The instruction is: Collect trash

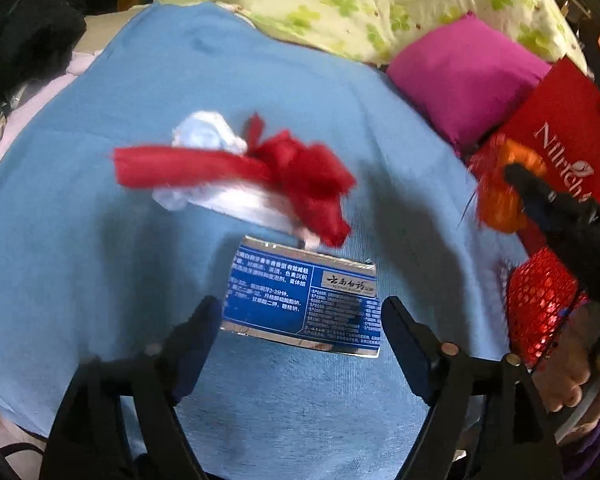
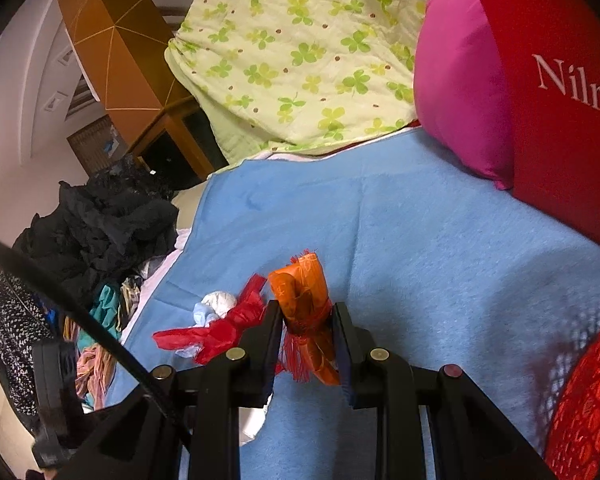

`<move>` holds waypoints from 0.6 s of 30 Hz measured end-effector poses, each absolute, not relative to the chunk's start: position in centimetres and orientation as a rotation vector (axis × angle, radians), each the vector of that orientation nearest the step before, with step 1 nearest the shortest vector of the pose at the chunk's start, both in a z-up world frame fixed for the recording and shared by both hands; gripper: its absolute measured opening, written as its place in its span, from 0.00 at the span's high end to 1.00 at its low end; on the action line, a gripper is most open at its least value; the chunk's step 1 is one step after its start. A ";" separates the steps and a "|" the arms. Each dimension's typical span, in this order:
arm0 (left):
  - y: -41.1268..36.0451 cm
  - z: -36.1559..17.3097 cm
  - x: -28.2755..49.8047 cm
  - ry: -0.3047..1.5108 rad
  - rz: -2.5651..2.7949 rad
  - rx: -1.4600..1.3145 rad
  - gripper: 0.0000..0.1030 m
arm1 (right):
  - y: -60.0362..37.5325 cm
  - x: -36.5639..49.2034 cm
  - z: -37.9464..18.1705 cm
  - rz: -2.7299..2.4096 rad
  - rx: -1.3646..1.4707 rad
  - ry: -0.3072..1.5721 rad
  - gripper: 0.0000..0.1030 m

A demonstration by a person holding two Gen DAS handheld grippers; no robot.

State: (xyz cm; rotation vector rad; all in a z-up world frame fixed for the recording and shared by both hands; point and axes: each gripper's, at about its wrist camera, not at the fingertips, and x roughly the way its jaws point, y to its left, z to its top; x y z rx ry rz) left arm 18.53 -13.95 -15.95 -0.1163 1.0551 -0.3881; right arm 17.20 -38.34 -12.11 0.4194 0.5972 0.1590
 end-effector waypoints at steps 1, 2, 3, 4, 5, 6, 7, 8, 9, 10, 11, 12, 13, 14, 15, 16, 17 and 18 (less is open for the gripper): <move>-14.3 -16.2 18.5 1.063 -0.378 -0.107 0.20 | -38.4 17.2 -12.1 0.158 0.416 0.595 0.74; -14.5 -16.4 19.0 1.069 -0.369 -0.101 0.20 | -38.3 17.2 -12.0 0.156 0.411 0.595 0.74; -14.6 -16.4 18.9 1.072 -0.361 -0.102 0.20 | -38.3 17.2 -12.0 0.155 0.406 0.597 0.74; -14.5 -16.2 18.7 1.069 -0.358 -0.113 0.20 | -38.2 17.2 -12.0 0.154 0.403 0.597 0.74; -14.5 -16.1 18.6 1.064 -0.354 -0.121 0.20 | -38.1 17.1 -12.0 0.151 0.400 0.597 0.74; -14.1 -15.7 18.4 1.054 -0.341 -0.132 0.20 | -38.1 17.1 -12.0 0.151 0.398 0.596 0.74; -14.1 -15.6 18.2 1.045 -0.327 -0.136 0.19 | -38.1 17.1 -12.0 0.153 0.396 0.595 0.74; -14.4 -15.5 18.1 1.040 -0.319 -0.130 0.18 | -38.0 17.1 -11.9 0.154 0.395 0.593 0.74; -14.8 -15.6 18.1 1.045 -0.316 -0.107 0.18 | -38.0 17.1 -11.9 0.153 0.394 0.592 0.74; -15.1 -15.9 18.2 1.051 -0.313 -0.087 0.18 | -38.0 17.1 -11.9 0.153 0.394 0.591 0.74; -15.3 -16.2 18.2 1.058 -0.308 -0.070 0.18 | -37.9 17.1 -12.0 0.154 0.394 0.591 0.74; -15.8 -16.6 18.4 1.065 -0.301 -0.054 0.18 | -37.9 17.1 -12.0 0.154 0.394 0.591 0.74; -16.0 -16.9 18.5 1.070 -0.298 -0.047 0.18 | -37.8 17.0 -12.0 0.153 0.391 0.591 0.74; -16.1 -17.3 18.6 1.075 -0.299 -0.045 0.17 | -37.8 17.1 -12.0 0.153 0.388 0.592 0.74; -15.9 -17.5 18.6 1.079 -0.299 -0.044 0.17 | -37.8 17.0 -12.1 0.154 0.384 0.593 0.74; -15.9 -17.7 18.6 1.084 -0.298 -0.044 0.17 | -37.8 17.0 -12.1 0.154 0.380 0.595 0.74; -15.9 -17.8 18.7 1.090 -0.299 -0.046 0.17 | -37.8 17.1 -12.1 0.154 0.378 0.595 0.74; -15.8 -17.8 18.6 1.094 -0.300 -0.049 0.17 | -37.9 17.1 -12.1 0.153 0.378 0.596 0.74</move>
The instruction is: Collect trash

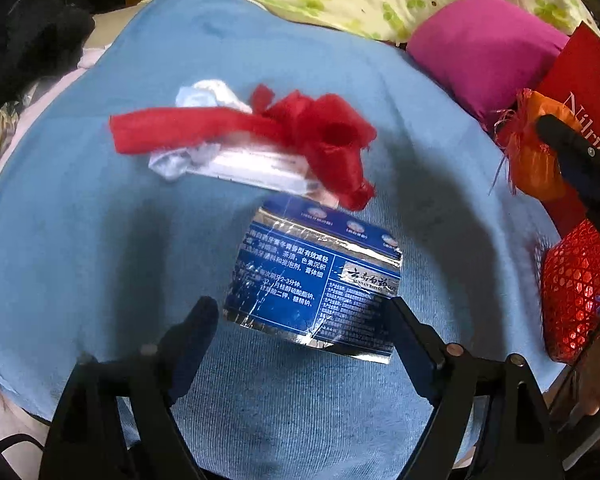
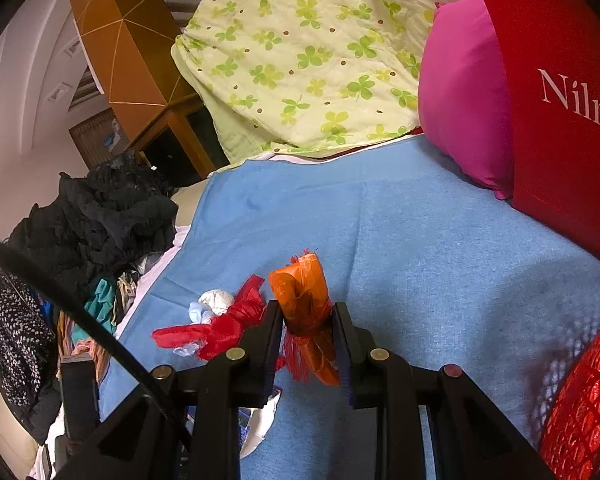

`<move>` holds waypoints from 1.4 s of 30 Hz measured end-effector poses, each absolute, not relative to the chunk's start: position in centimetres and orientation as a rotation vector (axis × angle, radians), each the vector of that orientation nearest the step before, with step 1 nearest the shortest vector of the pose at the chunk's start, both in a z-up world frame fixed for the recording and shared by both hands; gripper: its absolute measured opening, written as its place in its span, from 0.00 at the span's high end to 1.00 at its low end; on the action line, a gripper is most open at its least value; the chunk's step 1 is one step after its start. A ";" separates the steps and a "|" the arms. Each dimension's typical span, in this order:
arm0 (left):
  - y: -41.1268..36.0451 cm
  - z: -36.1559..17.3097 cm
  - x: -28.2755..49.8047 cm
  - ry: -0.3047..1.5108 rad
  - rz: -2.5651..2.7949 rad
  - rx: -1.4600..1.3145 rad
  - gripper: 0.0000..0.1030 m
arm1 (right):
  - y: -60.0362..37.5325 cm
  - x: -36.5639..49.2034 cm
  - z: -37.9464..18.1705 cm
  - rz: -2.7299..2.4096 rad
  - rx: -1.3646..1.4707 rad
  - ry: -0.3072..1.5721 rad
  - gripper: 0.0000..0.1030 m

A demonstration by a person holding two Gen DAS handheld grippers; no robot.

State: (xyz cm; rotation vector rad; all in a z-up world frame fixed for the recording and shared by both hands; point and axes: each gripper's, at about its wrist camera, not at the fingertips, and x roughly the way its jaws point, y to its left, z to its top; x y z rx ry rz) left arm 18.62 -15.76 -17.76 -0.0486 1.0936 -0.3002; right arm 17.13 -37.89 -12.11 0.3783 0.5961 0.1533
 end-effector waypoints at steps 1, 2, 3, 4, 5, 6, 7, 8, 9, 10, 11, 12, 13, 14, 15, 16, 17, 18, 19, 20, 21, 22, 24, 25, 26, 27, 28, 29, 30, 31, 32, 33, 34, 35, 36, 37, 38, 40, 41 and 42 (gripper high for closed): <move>-15.6 -17.5 18.5 1.094 -0.302 -0.057 0.17 | -38.0 17.2 -12.1 0.154 0.381 0.598 0.74; -15.5 -17.3 18.4 1.090 -0.305 -0.064 0.17 | -37.9 17.2 -12.2 0.154 0.383 0.599 0.74; -15.4 -16.9 18.2 1.080 -0.311 -0.073 0.17 | -38.0 17.2 -12.2 0.152 0.383 0.598 0.74; -15.3 -16.5 18.0 1.070 -0.314 -0.080 0.17 | -38.0 17.2 -12.1 0.150 0.382 0.596 0.74; -15.2 -16.0 17.9 1.063 -0.317 -0.094 0.17 | -38.0 17.2 -12.1 0.150 0.383 0.595 0.74; -15.1 -15.8 17.8 1.063 -0.320 -0.111 0.17 | -38.0 17.2 -12.0 0.151 0.386 0.594 0.74; -15.0 -15.6 17.7 1.068 -0.324 -0.128 0.17 | -37.9 17.2 -12.0 0.150 0.385 0.593 0.74; -15.0 -15.4 17.4 1.076 -0.326 -0.146 0.17 | -37.9 17.2 -12.1 0.148 0.382 0.594 0.74; -15.1 -15.3 17.1 1.079 -0.326 -0.159 0.17 | -37.8 17.2 -12.1 0.147 0.381 0.594 0.74; -15.3 -15.3 16.9 1.080 -0.327 -0.162 0.17 | -37.8 17.2 -12.1 0.149 0.381 0.597 0.74; -15.5 -15.3 16.5 1.082 -0.329 -0.164 0.17 | -37.8 17.2 -12.1 0.150 0.381 0.597 0.74; -15.9 -15.4 16.2 1.091 -0.333 -0.167 0.17 | -37.8 17.1 -12.0 0.149 0.379 0.596 0.74; -16.2 -15.8 16.1 1.101 -0.337 -0.168 0.17 | -37.9 17.1 -12.0 0.149 0.377 0.596 0.74; -16.5 -16.1 15.8 1.117 -0.339 -0.168 0.17 | -37.9 17.2 -12.0 0.150 0.377 0.597 0.74; -17.1 -16.7 16.0 1.137 -0.333 -0.165 0.17 | -38.0 17.2 -12.0 0.149 0.376 0.598 0.74; -17.5 -17.3 16.2 1.147 -0.322 -0.161 0.17 | -38.0 17.1 -12.0 0.148 0.376 0.598 0.74; -17.8 -17.6 16.2 1.148 -0.313 -0.157 0.17 | -38.0 17.1 -12.1 0.148 0.375 0.597 0.74; -18.0 -18.1 16.6 1.153 -0.293 -0.147 0.17 | -38.0 17.1 -12.0 0.148 0.376 0.597 0.74; -18.0 -18.5 16.9 1.156 -0.275 -0.144 0.17 | -38.0 17.0 -12.0 0.148 0.375 0.597 0.74; -17.7 -18.7 17.2 1.157 -0.257 -0.154 0.17 | -38.0 17.1 -12.0 0.146 0.373 0.597 0.74; -17.1 -18.8 17.4 1.153 -0.247 -0.177 0.17 | -38.0 17.0 -12.0 0.143 0.371 0.597 0.74; -16.4 -18.8 17.5 1.149 -0.234 -0.193 0.17 | -38.0 17.0 -12.1 0.143 0.371 0.597 0.74; -15.1 -18.9 18.0 1.147 -0.193 -0.213 0.17 | -38.2 16.9 -12.1 0.143 0.373 0.598 0.74; -14.2 -18.9 18.1 1.149 -0.178 -0.224 0.17 | -38.2 16.9 -12.1 0.141 0.372 0.598 0.74; -13.6 -18.9 18.1 1.151 -0.172 -0.230 0.17 | -38.3 17.0 -12.1 0.141 0.375 0.599 0.74; -12.6 -18.8 18.1 1.154 -0.163 -0.236 0.17 | -38.3 17.0 -12.1 0.142 0.379 0.599 0.74; -11.7 -18.7 18.0 1.154 -0.154 -0.234 0.17 | -38.3 17.0 -12.1 0.143 0.381 0.597 0.74; -11.0 -18.5 17.9 1.154 -0.144 -0.224 0.17 | -38.3 16.9 -12.0 0.143 0.381 0.595 0.74; -9.7 -18.3 17.8 1.151 -0.125 -0.203 0.17 | -38.2 16.9 -12.0 0.144 0.378 0.593 0.74; -8.3 -18.1 17.7 1.146 -0.114 -0.188 0.17 | -38.1 16.9 -12.0 0.145 0.377 0.593 0.74; -7.3 -17.9 17.6 1.141 -0.100 -0.173 0.17 | -38.0 16.9 -12.0 0.145 0.375 0.595 0.74; -5.7 -17.8 17.6 1.135 -0.068 -0.148 0.17 | -37.9 16.9 -12.1 0.145 0.374 0.597 0.74; -4.1 -17.7 17.7 1.132 -0.025 -0.122 0.17 | -37.9 17.0 -12.1 0.145 0.373 0.599 0.74; -2.9 -17.8 18.1 1.131 0.003 -0.112 0.17 | -37.8 16.9 -12.1 0.145 0.373 0.601 0.74; -1.1 -17.7 18.2 1.129 0.049 -0.109 0.17 | -37.7 16.9 -12.2 0.146 0.371 0.602 0.74; 0.3 -17.5 18.2 1.127 0.074 -0.121 0.17 | -37.6 16.9 -12.2 0.147 0.368 0.602 0.74; 1.3 -17.4 18.4 1.127 0.090 -0.146 0.17 | -37.5 16.9 -12.2 0.147 0.364 0.603 0.74; 2.8 -16.4 18.1 1.106 0.085 -0.198 0.17 | -37.4 17.1 -12.3 0.148 0.361 0.607 0.74; 2.6 -16.2 18.2 1.094 0.075 -0.202 0.17 | -37.3 17.1 -12.3 0.147 0.359 0.609 0.74; 2.1 -15.6 18.1 1.071 0.048 -0.195 0.17 | -37.1 17.2 -12.4 0.146 0.356 0.611 0.74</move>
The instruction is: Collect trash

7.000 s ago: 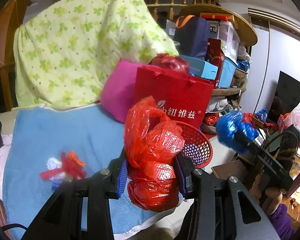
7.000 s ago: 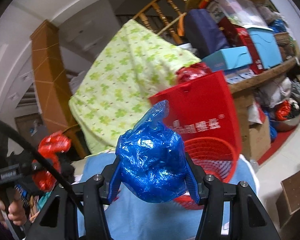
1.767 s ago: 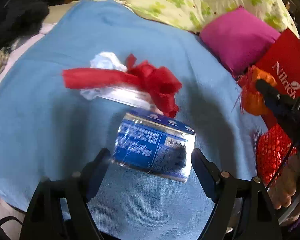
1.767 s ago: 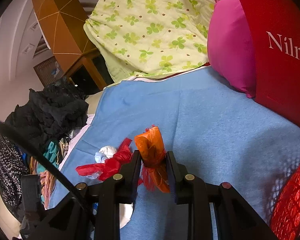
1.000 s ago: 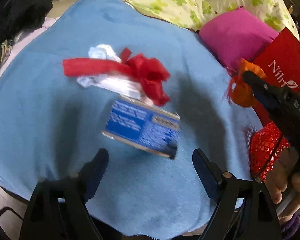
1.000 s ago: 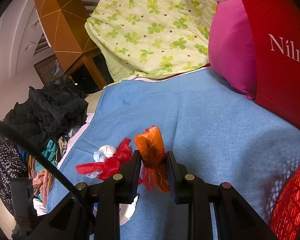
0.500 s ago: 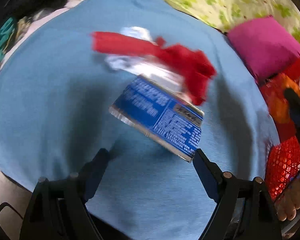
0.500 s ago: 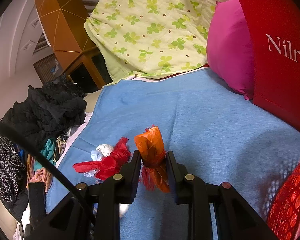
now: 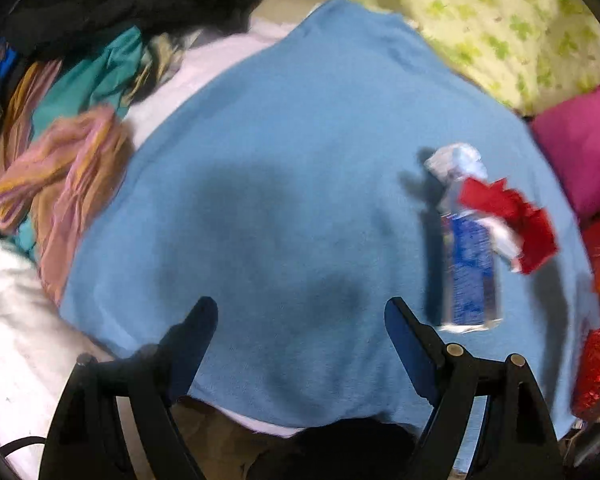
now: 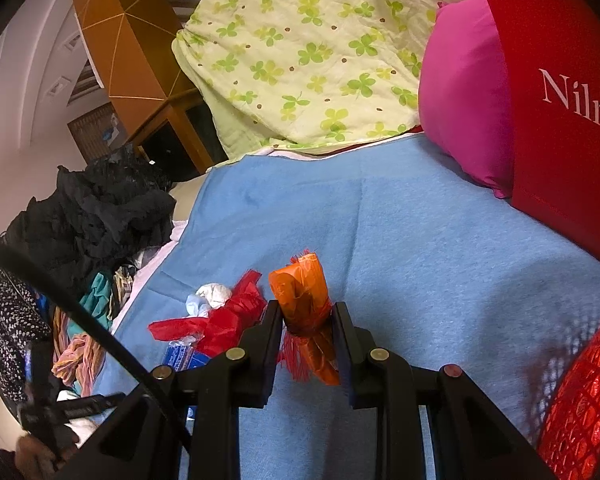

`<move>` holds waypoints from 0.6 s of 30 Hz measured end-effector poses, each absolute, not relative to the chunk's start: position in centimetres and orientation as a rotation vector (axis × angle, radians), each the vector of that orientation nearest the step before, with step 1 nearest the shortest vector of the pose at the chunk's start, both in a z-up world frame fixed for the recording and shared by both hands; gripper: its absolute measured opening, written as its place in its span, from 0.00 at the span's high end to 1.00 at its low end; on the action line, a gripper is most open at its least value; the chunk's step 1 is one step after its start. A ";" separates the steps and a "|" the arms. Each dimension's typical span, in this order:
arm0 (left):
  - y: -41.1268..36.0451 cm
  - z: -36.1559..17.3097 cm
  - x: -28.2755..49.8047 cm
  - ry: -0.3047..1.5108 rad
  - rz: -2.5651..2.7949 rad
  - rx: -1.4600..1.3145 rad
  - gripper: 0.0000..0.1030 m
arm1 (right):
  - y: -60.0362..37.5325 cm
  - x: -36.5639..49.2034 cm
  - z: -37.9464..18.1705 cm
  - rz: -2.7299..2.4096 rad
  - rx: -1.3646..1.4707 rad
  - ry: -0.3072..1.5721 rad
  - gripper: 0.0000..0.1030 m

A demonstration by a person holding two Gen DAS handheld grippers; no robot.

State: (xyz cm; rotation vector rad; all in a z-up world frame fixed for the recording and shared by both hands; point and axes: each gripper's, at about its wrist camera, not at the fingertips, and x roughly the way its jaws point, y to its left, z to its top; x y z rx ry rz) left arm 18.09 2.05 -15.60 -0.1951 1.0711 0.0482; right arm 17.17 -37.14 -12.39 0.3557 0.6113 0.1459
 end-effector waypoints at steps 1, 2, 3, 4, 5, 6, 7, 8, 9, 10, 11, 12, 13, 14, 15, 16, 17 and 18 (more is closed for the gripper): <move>1.3 -15.1 17.9 1.055 0.020 -0.182 0.17 | -37.0 17.2 -12.4 0.146 0.354 0.614 0.74; -0.1 -14.9 18.2 1.042 -0.023 -0.164 0.17 | -36.9 17.3 -12.5 0.147 0.353 0.615 0.74; -1.2 -14.6 18.3 1.040 -0.055 -0.155 0.17 | -36.8 17.4 -12.5 0.147 0.350 0.617 0.74; -2.2 -14.5 18.7 1.041 -0.085 -0.148 0.17 | -36.6 17.4 -12.5 0.146 0.348 0.618 0.74; -3.7 -14.7 19.1 1.048 -0.121 -0.140 0.17 | -36.6 17.4 -12.6 0.146 0.346 0.619 0.74; -4.8 -14.8 19.1 1.048 -0.137 -0.133 0.17 | -36.5 17.4 -12.6 0.146 0.343 0.618 0.74; -5.7 -15.0 19.4 1.046 -0.147 -0.122 0.17 | -36.5 17.4 -12.6 0.145 0.337 0.617 0.74; -6.6 -15.3 19.9 1.045 -0.152 -0.102 0.17 | -36.4 17.3 -12.5 0.143 0.331 0.616 0.74; -7.4 -15.7 20.5 1.053 -0.152 -0.085 0.17 | -36.5 17.3 -12.5 0.143 0.327 0.615 0.74; -8.3 -16.2 21.1 1.072 -0.152 -0.074 0.17 | -36.5 17.2 -12.5 0.143 0.328 0.613 0.74; -9.1 -16.3 21.4 1.087 -0.154 -0.075 0.17 | -36.6 17.2 -12.5 0.142 0.329 0.612 0.74; -9.6 -16.7 21.7 1.099 -0.159 -0.082 0.17 | -36.7 17.1 -12.4 0.142 0.330 0.610 0.74; -10.1 -17.0 21.8 1.106 -0.164 -0.088 0.17 | -36.8 17.0 -12.4 0.143 0.332 0.607 0.74; -10.6 -17.3 21.9 1.110 -0.171 -0.090 0.17 | -36.9 17.0 -12.4 0.143 0.333 0.605 0.74; -11.0 -17.4 21.9 1.110 -0.174 -0.087 0.17 | -36.9 16.9 -12.3 0.142 0.334 0.602 0.74; -11.3 -17.6 22.0 1.107 -0.174 -0.085 0.17 | -37.0 16.8 -12.2 0.141 0.337 0.599 0.74; -11.6 -17.7 21.9 1.108 -0.174 -0.087 0.17 | -37.1 16.7 -12.2 0.141 0.341 0.597 0.74; -11.7 -17.9 22.0 1.112 -0.175 -0.098 0.18 | -37.2 16.7 -12.1 0.141 0.344 0.596 0.74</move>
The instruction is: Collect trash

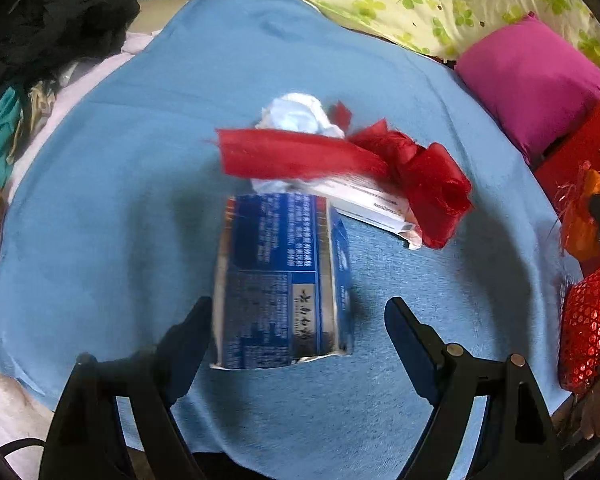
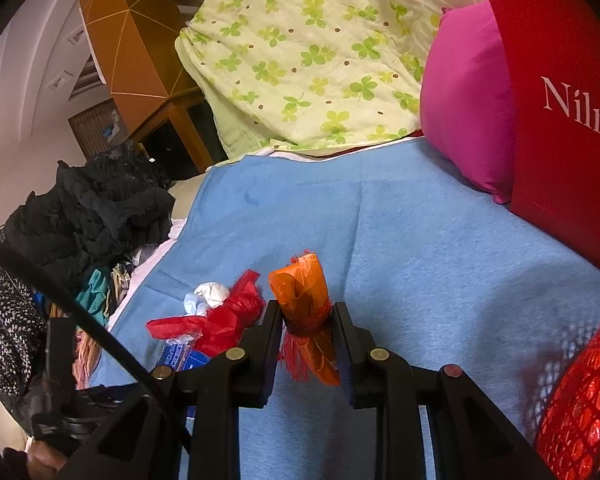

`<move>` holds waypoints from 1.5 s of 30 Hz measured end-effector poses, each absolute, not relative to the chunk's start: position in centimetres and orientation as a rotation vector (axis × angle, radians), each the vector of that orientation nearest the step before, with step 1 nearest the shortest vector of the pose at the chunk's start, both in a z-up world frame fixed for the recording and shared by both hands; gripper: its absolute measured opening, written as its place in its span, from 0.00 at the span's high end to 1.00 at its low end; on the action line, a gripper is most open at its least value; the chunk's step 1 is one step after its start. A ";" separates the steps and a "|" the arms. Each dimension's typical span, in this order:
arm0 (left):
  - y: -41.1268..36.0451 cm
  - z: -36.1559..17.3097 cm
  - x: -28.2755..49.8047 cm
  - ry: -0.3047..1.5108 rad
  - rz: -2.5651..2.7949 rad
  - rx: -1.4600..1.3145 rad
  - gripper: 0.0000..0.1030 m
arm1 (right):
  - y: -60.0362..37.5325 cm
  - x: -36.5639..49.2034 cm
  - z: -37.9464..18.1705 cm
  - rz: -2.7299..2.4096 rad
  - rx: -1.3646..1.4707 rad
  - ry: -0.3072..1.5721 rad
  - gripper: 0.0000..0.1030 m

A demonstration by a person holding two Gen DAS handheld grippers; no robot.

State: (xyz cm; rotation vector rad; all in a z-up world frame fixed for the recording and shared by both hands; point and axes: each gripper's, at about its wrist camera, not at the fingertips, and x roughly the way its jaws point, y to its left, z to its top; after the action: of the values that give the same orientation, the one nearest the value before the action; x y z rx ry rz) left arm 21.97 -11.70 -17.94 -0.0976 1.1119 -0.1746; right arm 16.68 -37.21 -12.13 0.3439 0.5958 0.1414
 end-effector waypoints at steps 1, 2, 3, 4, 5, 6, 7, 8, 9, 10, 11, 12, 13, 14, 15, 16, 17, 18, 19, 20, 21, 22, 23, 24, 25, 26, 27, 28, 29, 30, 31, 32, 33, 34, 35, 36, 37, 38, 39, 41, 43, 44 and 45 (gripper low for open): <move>-12.0 -18.2 21.7 1.115 -0.176 -0.108 0.25 | -37.3 16.6 -12.1 0.141 0.345 0.593 0.74; -11.9 -18.5 21.8 1.123 -0.177 -0.120 0.39 | -37.3 16.6 -12.0 0.142 0.345 0.589 0.74; -11.8 -18.7 21.8 1.132 -0.182 -0.128 0.41 | -37.2 16.5 -11.9 0.142 0.344 0.586 0.74; -11.8 -18.9 21.8 1.136 -0.189 -0.141 0.42 | -37.2 16.4 -11.9 0.141 0.342 0.583 0.74; -11.8 -18.9 21.8 1.130 -0.194 -0.151 0.43 | -37.1 16.4 -11.8 0.140 0.341 0.581 0.74; -11.8 -18.9 21.7 1.123 -0.191 -0.146 0.43 | -37.1 16.3 -11.8 0.141 0.341 0.580 0.74; -11.8 -18.9 21.6 1.115 -0.185 -0.133 0.44 | -37.1 16.3 -11.7 0.142 0.342 0.578 0.74; -11.8 -18.7 21.5 1.106 -0.185 -0.129 0.44 | -37.1 16.3 -11.7 0.142 0.341 0.577 0.74; -11.8 -18.8 21.5 1.101 -0.186 -0.130 0.44 | -37.1 16.2 -11.6 0.141 0.339 0.574 0.74; -11.7 -18.6 21.3 1.094 -0.188 -0.132 0.44 | -37.0 16.1 -11.5 0.141 0.335 0.570 0.74; -11.6 -18.4 20.9 1.090 -0.190 -0.131 0.44 | -37.0 16.1 -11.4 0.142 0.333 0.567 0.74; -11.6 -18.0 20.4 1.078 -0.194 -0.125 0.44 | -37.0 16.0 -11.3 0.143 0.331 0.565 0.74; -11.5 -17.6 20.0 1.067 -0.198 -0.117 0.44 | -36.9 15.8 -11.2 0.147 0.328 0.560 0.74; -11.5 -17.2 19.4 1.054 -0.202 -0.109 0.44 | -36.9 15.7 -11.1 0.149 0.326 0.557 0.74; -11.3 -16.5 18.6 1.042 -0.213 -0.105 0.44 | -37.0 15.7 -10.9 0.153 0.324 0.552 0.74; -11.5 -16.0 18.2 1.030 -0.225 -0.104 0.44 | -36.9 15.4 -10.7 0.155 0.320 0.545 0.74; -11.3 -15.5 17.9 1.018 -0.235 -0.103 0.44 | -36.8 15.1 -10.4 0.157 0.316 0.536 0.74; -11.4 -14.8 17.2 1.001 -0.249 -0.098 0.44 | -36.8 14.8 -10.2 0.159 0.315 0.529 0.74; -11.5 -14.1 16.5 0.985 -0.262 -0.092 0.44 | -36.8 14.5 -10.0 0.162 0.315 0.519 0.74; -11.7 -13.3 15.9 0.966 -0.280 -0.085 0.44 | -36.8 14.2 -9.7 0.165 0.316 0.512 0.74; -11.9 -12.8 15.5 0.951 -0.292 -0.079 0.44 | -36.8 13.8 -9.4 0.168 0.317 0.501 0.74; -12.2 -12.0 15.1 0.928 -0.304 -0.066 0.44 | -36.9 13.3 -9.1 0.172 0.317 0.488 0.74; -12.6 -11.3 14.7 0.909 -0.313 -0.055 0.44 | -36.9 13.0 -8.9 0.172 0.315 0.479 0.74; -13.1 -10.7 14.6 0.895 -0.322 -0.049 0.44 | -36.9 12.4 -8.5 0.173 0.311 0.464 0.74; -13.3 -10.0 14.4 0.879 -0.334 -0.043 0.44 | -37.0 11.9 -8.1 0.174 0.307 0.450 0.74; -13.9 -9.2 14.1 0.856 -0.349 -0.032 0.44 | -37.0 11.5 -7.9 0.174 0.306 0.440 0.74; -14.3 -8.7 13.8 0.839 -0.360 -0.022 0.44 | -37.1 10.9 -7.5 0.174 0.308 0.424 0.74; -14.5 -8.1 13.4 0.824 -0.371 -0.013 0.44 | -37.3 10.2 -7.2 0.175 0.312 0.410 0.74; -15.0 -7.4 12.9 0.804 -0.388 -0.004 0.44 | -37.5 9.7 -7.0 0.175 0.316 0.397 0.74; -15.7 -7.1 12.5 0.790 -0.401 0.004 0.44 | -37.7 9.1 -6.8 0.175 0.320 0.382 0.74; -15.9 -6.7 12.2 0.777 -0.412 0.012 0.44 | -37.9 8.7 -6.6 0.174 0.322 0.371 0.74; -16.3 -6.3 12.2 0.770 -0.419 0.019 0.44 | -38.2 8.0 -6.4 0.170 0.326 0.350 0.74; -16.7 -5.8 11.9 0.760 -0.434 0.025 0.44 | -38.4 7.5 -6.2 0.167 0.327 0.335 0.74; -16.9 -5.5 11.7 0.752 -0.447 0.025 0.44 | -38.7 6.8 -6.1 0.162 0.328 0.317 0.74; -17.3 -5.1 11.3 0.737 -0.462 0.029 0.44 | -38.8 6.3 -6.1 0.156 0.328 0.306 0.74; -17.6 -5.0 11.3 0.725 -0.468 0.038 0.44 | -39.1 5.7 -6.0 0.143 0.326 0.292 0.74; -17.7 -4.6 11.0 0.718 -0.472 0.044 0.44 | -39.3 5.0 -6.1 0.131 0.328 0.279 0.74; -17.9 -4.2 10.7 0.713 -0.483 0.050 0.44 | -39.6 4.5 -6.1 0.123 0.332 0.273 0.74; -18.3 -3.9 10.5 0.706 -0.504 0.055 0.44 | -40.0 3.9 -6.1 0.112 0.338 0.265 0.74; -19.0 -3.5 9.9 0.688 -0.530 0.071 0.44 | -40.7 2.6 -6.0 0.086 0.344 0.245 0.74; -19.9 -3.2 9.5 0.681 -0.566 0.077 0.44 | -41.5 0.9 -5.9 0.050 0.351 0.211 0.74; -20.3 -3.1 9.3 0.679 -0.585 0.078 0.44 | -42.1 0.2 -5.8 0.038 0.360 0.197 0.74; -20.7 -2.9 9.2 0.674 -0.598 0.083 0.44 | -42.6 -0.3 -5.8 0.026 0.370 0.184 0.74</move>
State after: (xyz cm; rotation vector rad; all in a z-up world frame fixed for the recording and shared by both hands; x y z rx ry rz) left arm 9.20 -20.69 -2.89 0.0831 0.6741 -0.5980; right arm -0.33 -42.57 -5.77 0.3702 0.1839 0.0263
